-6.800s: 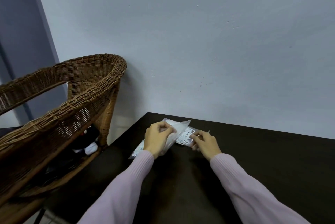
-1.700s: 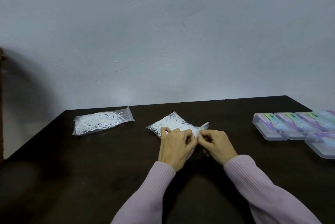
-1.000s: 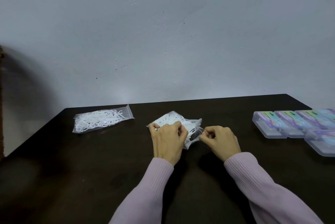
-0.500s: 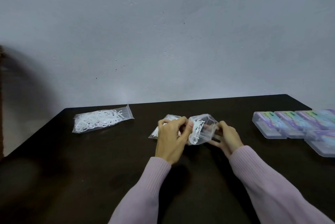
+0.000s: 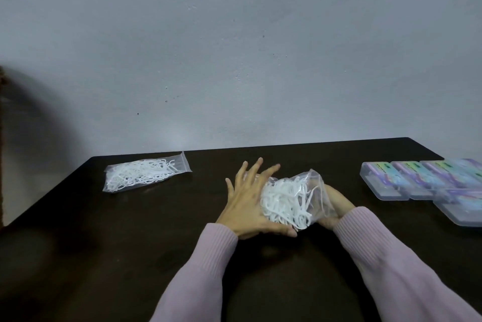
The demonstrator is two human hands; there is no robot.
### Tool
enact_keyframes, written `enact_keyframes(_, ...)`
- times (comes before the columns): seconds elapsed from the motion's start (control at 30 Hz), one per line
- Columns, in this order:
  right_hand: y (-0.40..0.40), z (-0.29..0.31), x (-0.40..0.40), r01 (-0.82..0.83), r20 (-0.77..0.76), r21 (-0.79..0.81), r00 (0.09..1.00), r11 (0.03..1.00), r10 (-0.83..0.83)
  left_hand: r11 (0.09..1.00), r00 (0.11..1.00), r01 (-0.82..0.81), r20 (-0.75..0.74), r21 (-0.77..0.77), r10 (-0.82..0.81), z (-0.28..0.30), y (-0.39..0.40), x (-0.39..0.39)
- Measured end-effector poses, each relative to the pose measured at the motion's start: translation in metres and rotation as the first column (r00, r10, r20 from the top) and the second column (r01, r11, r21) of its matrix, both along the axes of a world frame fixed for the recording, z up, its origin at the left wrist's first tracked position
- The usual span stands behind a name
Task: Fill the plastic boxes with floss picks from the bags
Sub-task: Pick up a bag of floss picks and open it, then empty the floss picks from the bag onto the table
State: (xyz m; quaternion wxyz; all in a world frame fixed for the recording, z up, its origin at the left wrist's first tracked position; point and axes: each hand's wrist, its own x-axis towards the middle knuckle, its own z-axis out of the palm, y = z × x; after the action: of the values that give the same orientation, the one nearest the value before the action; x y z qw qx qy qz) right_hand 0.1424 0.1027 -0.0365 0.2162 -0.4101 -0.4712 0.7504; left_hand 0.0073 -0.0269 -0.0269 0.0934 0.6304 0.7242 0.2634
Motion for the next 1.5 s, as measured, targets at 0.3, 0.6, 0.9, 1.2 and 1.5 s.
enact_keyframes(0.3,-0.005,0.01,0.004,0.019,0.047,0.336,0.998,0.942,-0.037,0.984,0.992,-0.128,-0.002,-0.126,0.128,-0.007,0.002,-0.01)
enact_keyframes(0.6,-0.001,0.013,0.02,-0.054,0.204,0.669,0.972,0.742,-0.113,0.978,0.985,-0.166,-0.063,-0.123,0.159,-0.011,0.004,-0.015)
enact_keyframes(0.9,-0.012,0.014,0.015,-0.158,0.251,0.742,0.967,0.651,-0.051,0.927,0.92,-0.341,-0.15,0.154,0.363,-0.014,0.002,-0.022)
enact_keyframes(1.2,-0.011,0.009,0.012,-0.261,0.301,0.666,0.951,0.698,0.068,0.958,0.941,-0.265,-0.189,0.108,0.281,-0.013,0.0,-0.021)
enact_keyframes(1.5,-0.014,0.008,0.011,-0.214,0.105,0.675,0.975,0.706,0.195,0.948,0.883,-0.297,-0.346,0.115,0.318,-0.008,-0.002,-0.016)
